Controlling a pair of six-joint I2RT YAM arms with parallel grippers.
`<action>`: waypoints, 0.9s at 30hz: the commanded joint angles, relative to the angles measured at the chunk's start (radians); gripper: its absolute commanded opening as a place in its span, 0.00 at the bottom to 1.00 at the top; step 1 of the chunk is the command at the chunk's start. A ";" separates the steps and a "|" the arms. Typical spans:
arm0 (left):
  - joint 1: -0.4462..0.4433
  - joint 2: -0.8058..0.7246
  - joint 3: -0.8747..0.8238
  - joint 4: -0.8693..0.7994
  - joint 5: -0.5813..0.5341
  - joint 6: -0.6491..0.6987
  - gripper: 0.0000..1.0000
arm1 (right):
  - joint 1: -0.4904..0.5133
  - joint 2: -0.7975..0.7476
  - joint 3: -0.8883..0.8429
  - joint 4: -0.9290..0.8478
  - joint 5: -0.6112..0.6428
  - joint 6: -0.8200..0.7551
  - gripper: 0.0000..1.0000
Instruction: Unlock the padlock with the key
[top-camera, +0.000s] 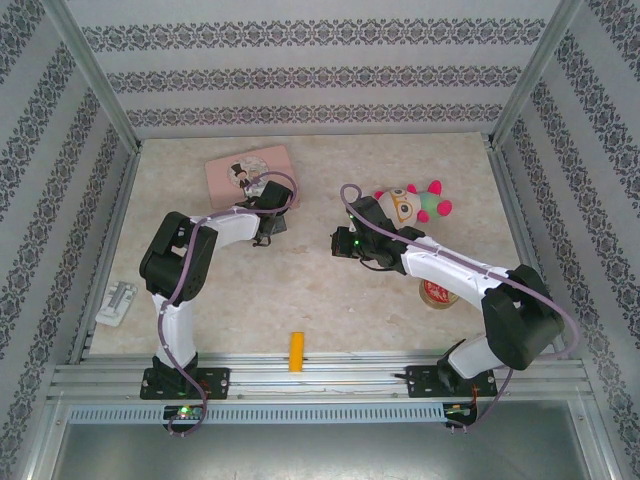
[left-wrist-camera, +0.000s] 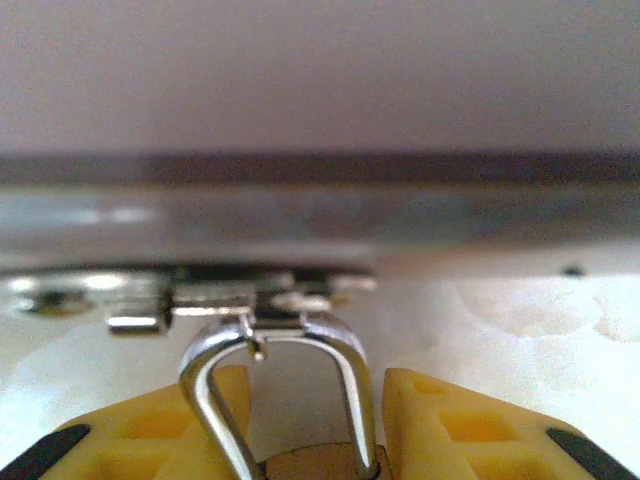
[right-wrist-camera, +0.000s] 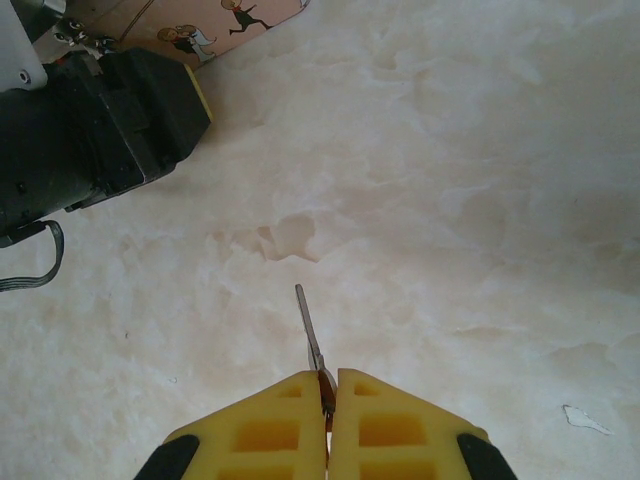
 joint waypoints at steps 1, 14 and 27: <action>0.013 0.013 -0.011 0.005 0.013 -0.001 0.34 | 0.008 0.012 0.024 0.013 -0.007 0.006 0.00; 0.013 -0.020 -0.033 0.031 0.105 0.010 0.14 | 0.006 0.004 -0.001 0.019 0.004 0.015 0.00; -0.037 -0.146 -0.180 0.151 0.323 -0.158 0.13 | 0.016 -0.027 -0.137 0.106 0.027 0.021 0.00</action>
